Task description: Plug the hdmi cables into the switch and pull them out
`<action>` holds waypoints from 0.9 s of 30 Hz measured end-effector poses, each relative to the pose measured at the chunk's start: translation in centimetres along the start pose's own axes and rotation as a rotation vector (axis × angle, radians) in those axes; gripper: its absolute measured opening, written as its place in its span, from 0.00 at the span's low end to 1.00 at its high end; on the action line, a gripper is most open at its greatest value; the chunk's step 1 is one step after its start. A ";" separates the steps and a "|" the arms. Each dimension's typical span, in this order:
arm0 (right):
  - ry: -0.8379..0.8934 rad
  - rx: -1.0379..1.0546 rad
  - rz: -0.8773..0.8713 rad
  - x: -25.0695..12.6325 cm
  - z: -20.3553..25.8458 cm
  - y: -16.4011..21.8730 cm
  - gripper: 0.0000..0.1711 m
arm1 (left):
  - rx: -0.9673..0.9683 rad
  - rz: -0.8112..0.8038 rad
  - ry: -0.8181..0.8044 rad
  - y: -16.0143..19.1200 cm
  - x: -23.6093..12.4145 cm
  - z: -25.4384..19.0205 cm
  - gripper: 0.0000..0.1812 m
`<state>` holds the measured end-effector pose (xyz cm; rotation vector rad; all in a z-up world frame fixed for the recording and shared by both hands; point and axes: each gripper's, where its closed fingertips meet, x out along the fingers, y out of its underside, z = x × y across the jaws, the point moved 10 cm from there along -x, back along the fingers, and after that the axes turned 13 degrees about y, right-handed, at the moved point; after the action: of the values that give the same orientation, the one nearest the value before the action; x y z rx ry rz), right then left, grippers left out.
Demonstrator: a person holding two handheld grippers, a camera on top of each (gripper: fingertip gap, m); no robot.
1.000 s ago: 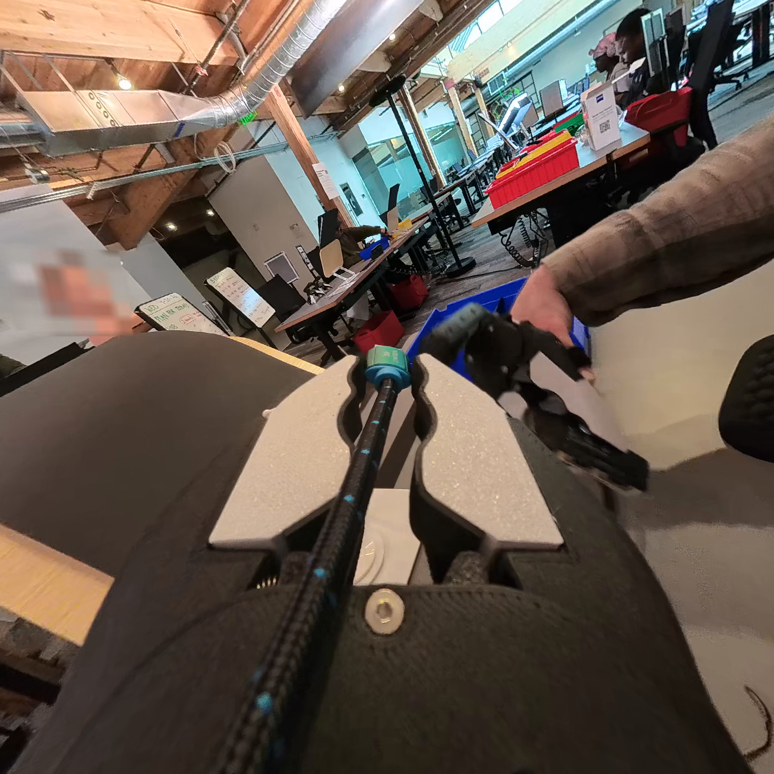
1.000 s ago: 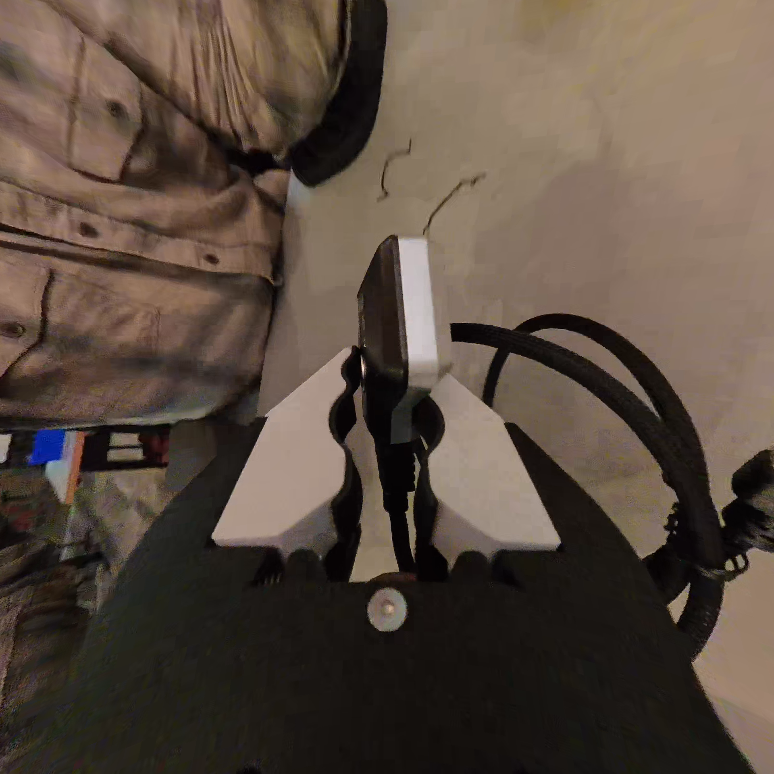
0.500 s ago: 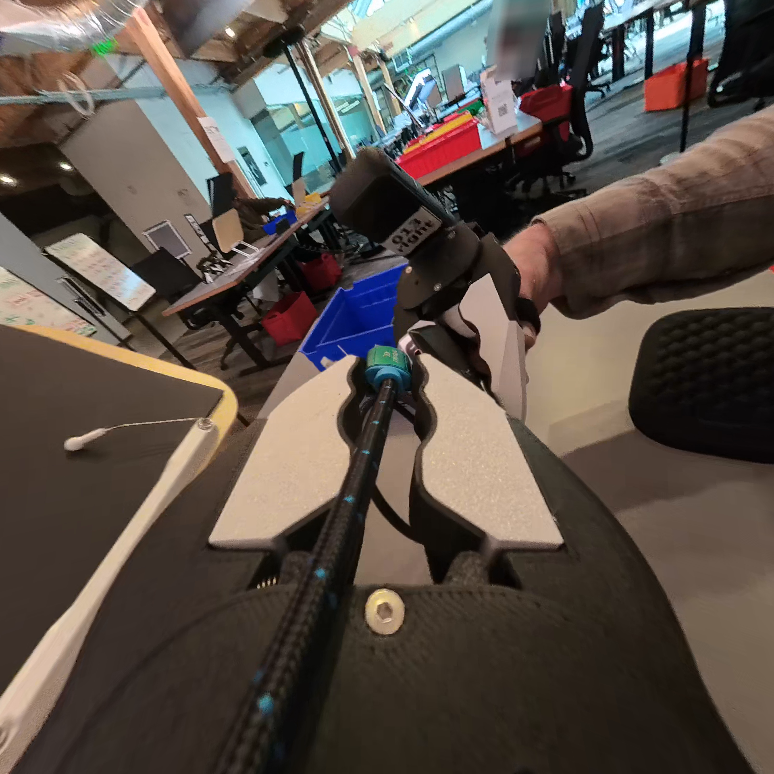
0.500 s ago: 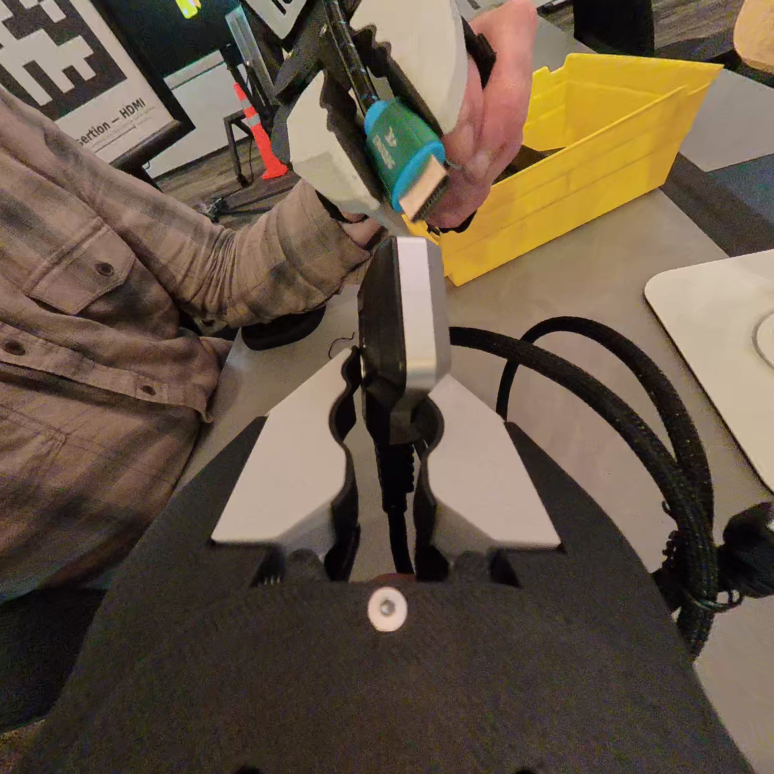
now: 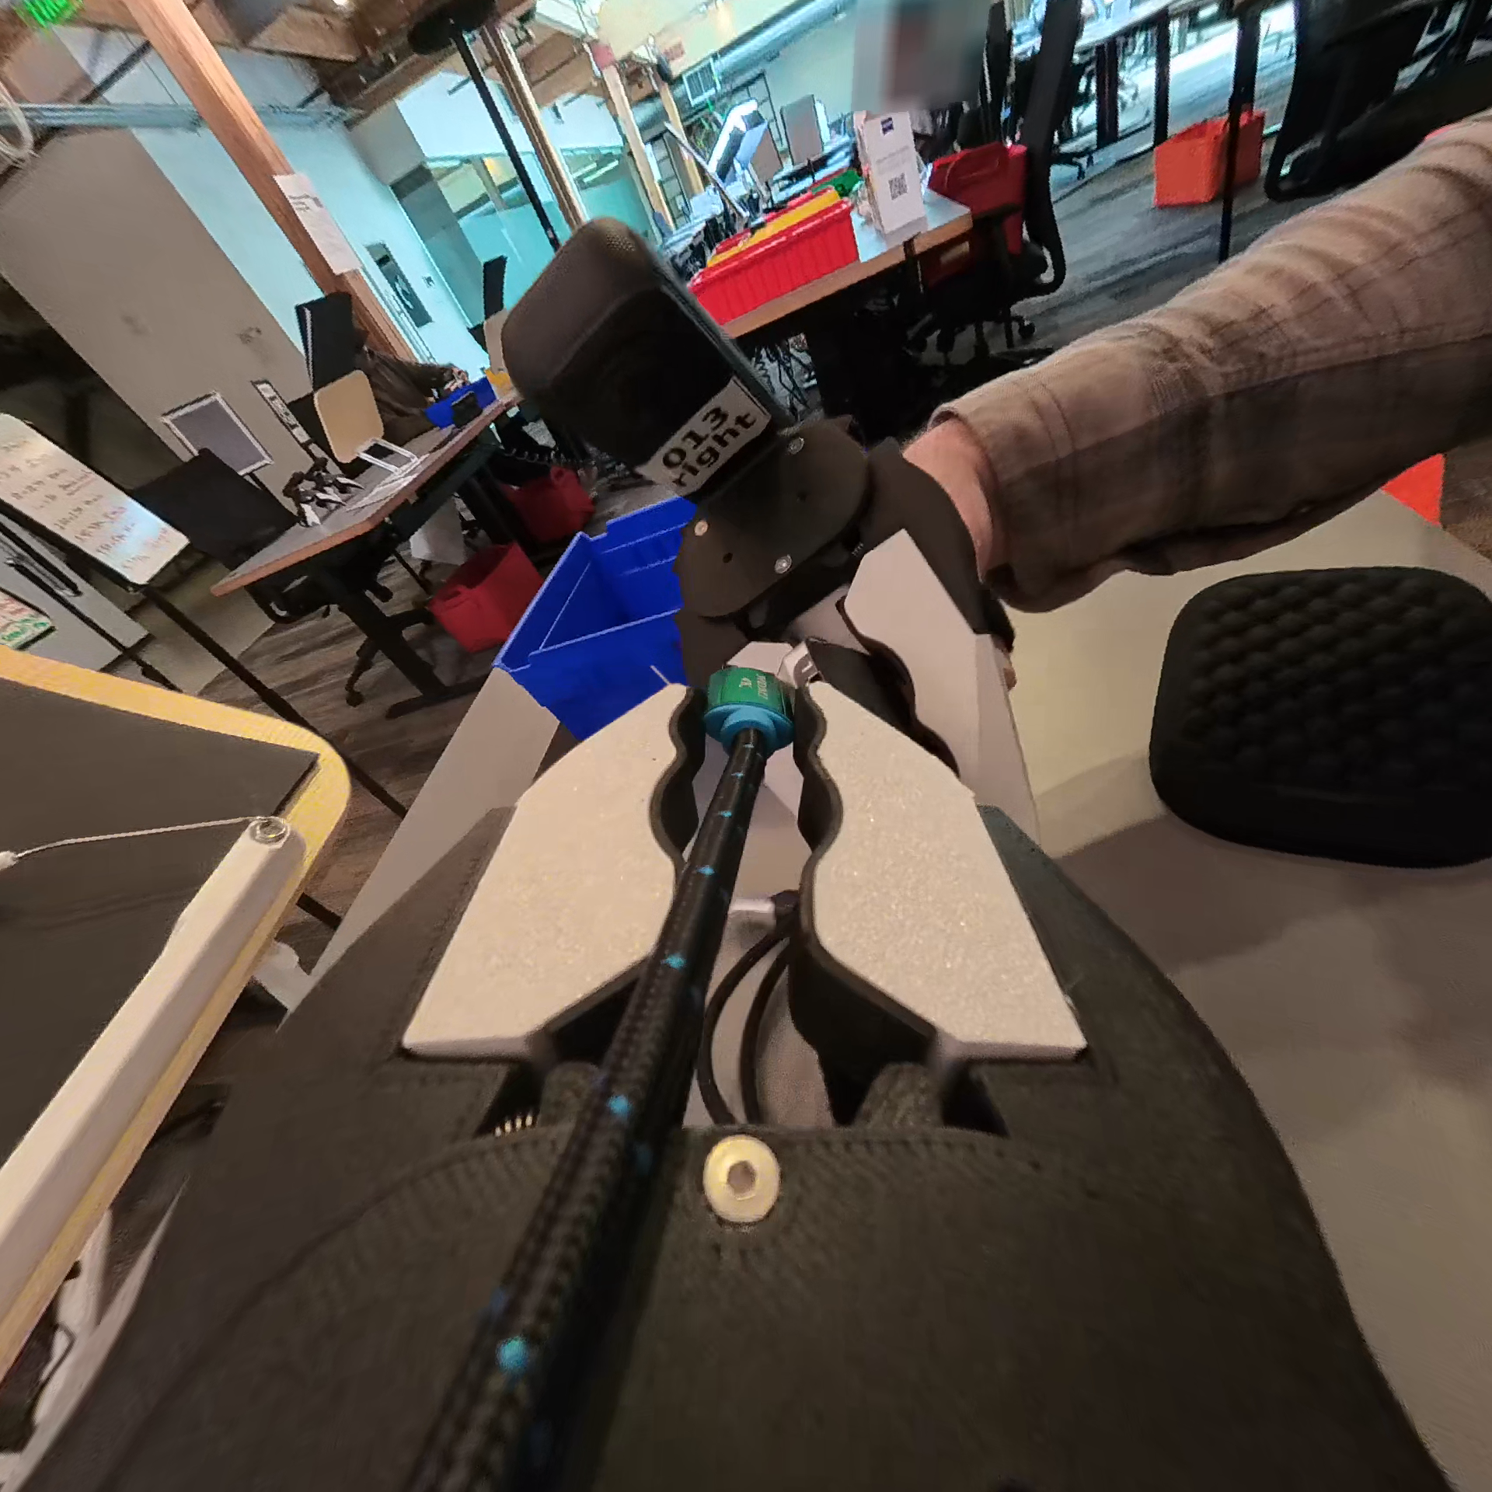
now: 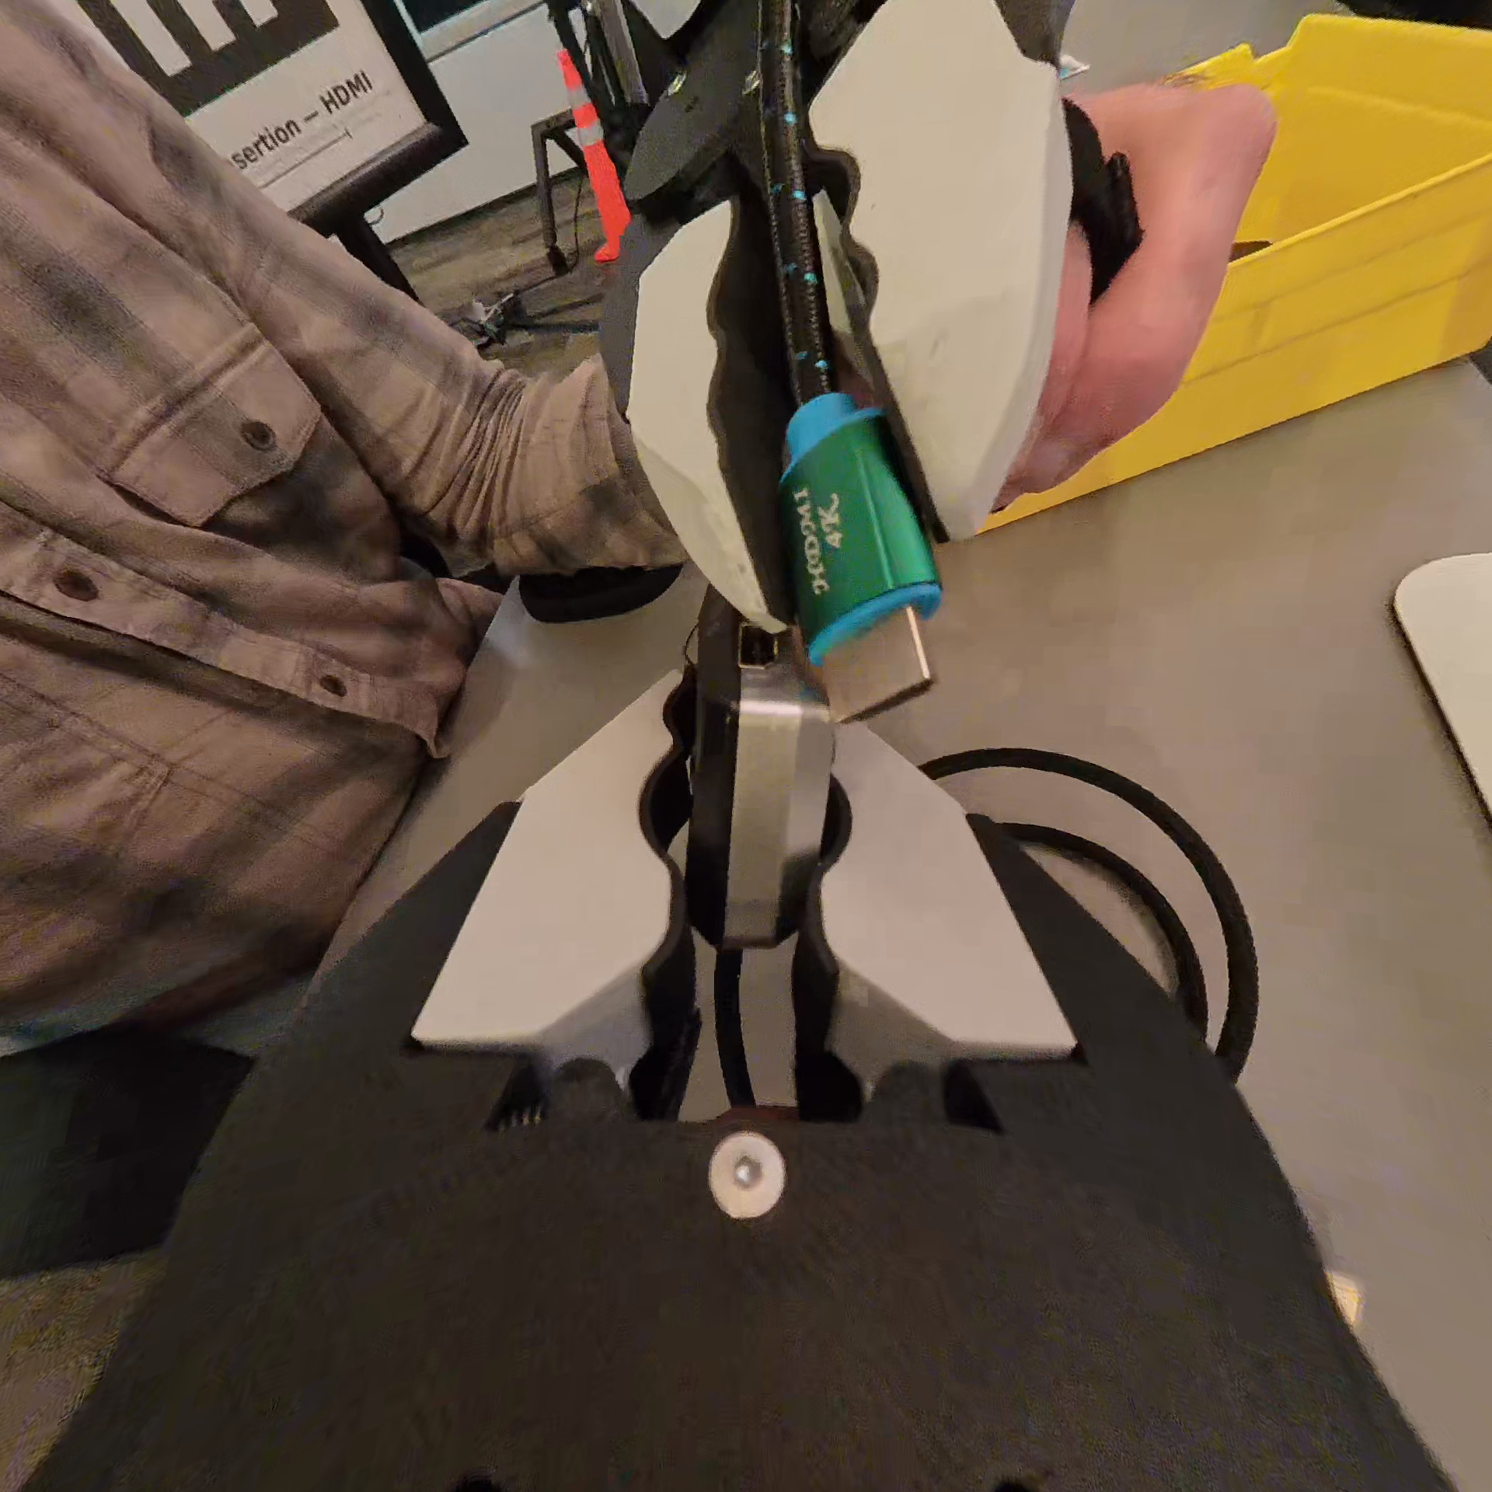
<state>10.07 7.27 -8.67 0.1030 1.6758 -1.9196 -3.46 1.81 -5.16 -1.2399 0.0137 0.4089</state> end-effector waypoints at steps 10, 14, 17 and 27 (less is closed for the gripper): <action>-0.438 0.179 0.209 -2.0 -1.3 -0.1 0.11 | 0.077 -0.065 -0.053 -1.5 -2.6 0.0 0.12; -0.601 0.234 0.485 -2.2 -0.6 -0.4 0.11 | 0.141 -0.054 -0.026 -2.7 -2.4 -0.9 0.12; -0.654 0.232 0.546 -2.6 0.1 -1.1 0.11 | 0.170 -0.051 0.019 -3.4 -1.9 -1.7 0.12; -0.925 0.336 0.707 -1.9 2.4 -0.5 0.11 | 0.268 0.067 0.094 -4.6 -0.9 -4.7 0.12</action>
<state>12.13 5.77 -6.95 -0.0577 0.5772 -1.3374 -1.87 -3.96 -2.30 -0.9951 0.1856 0.3929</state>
